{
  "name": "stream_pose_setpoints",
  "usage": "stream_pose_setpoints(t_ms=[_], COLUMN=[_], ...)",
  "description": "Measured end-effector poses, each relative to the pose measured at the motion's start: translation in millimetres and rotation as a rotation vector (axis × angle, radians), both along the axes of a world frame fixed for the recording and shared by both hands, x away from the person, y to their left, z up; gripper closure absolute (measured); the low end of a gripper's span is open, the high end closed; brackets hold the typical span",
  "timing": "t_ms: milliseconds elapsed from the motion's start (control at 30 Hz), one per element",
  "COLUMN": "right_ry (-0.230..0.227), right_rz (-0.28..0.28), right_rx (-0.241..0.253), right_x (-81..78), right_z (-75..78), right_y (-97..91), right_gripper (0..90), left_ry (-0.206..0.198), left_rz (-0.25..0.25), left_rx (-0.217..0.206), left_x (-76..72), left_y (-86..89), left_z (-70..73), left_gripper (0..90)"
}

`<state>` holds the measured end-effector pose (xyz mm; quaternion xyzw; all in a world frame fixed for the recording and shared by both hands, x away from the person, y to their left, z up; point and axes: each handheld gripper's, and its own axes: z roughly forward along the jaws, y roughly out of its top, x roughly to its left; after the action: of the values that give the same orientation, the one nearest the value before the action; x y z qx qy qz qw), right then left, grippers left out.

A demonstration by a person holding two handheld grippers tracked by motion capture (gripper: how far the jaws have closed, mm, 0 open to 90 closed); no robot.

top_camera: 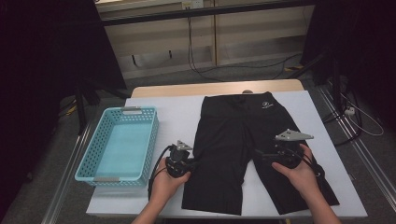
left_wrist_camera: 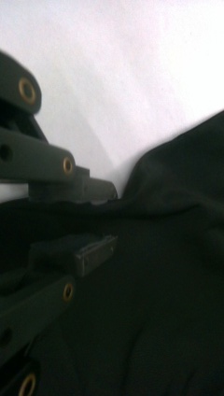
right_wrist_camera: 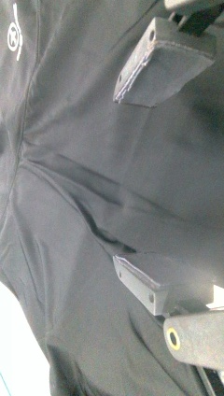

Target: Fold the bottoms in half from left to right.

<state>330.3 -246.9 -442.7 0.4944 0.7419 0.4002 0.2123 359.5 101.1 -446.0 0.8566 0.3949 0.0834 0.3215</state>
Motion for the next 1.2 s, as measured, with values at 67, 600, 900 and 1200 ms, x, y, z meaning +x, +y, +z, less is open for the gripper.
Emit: stream_pose_setpoints(t_ms=[67,600,900,1200], right_ry=[0.001,-0.01,-0.006,-0.005], right_rz=[0.002,-0.013,0.007,0.012], right_rx=[-0.001,0.039,0.039,0.033], right_x=[0.9,8.8,15.9,25.7], right_z=[-0.5,0.1,0.9,0.8], right_y=[2.7,9.2,26.7,39.7], right_gripper=[18.2,17.8,14.8,13.6], left_ry=[0.02,0.086,0.08,0.079], left_rz=[0.015,0.016,-0.012,-0.035], left_rx=[-0.022,-0.143,-0.165,-0.172], left_x=[0.7,8.1,5.9,4.4], left_y=[-0.3,-3.5,-9.1,-14.6], left_z=[-0.5,10.2,14.8,16.4], left_gripper=[79.1,89.1,89.0,89.1])
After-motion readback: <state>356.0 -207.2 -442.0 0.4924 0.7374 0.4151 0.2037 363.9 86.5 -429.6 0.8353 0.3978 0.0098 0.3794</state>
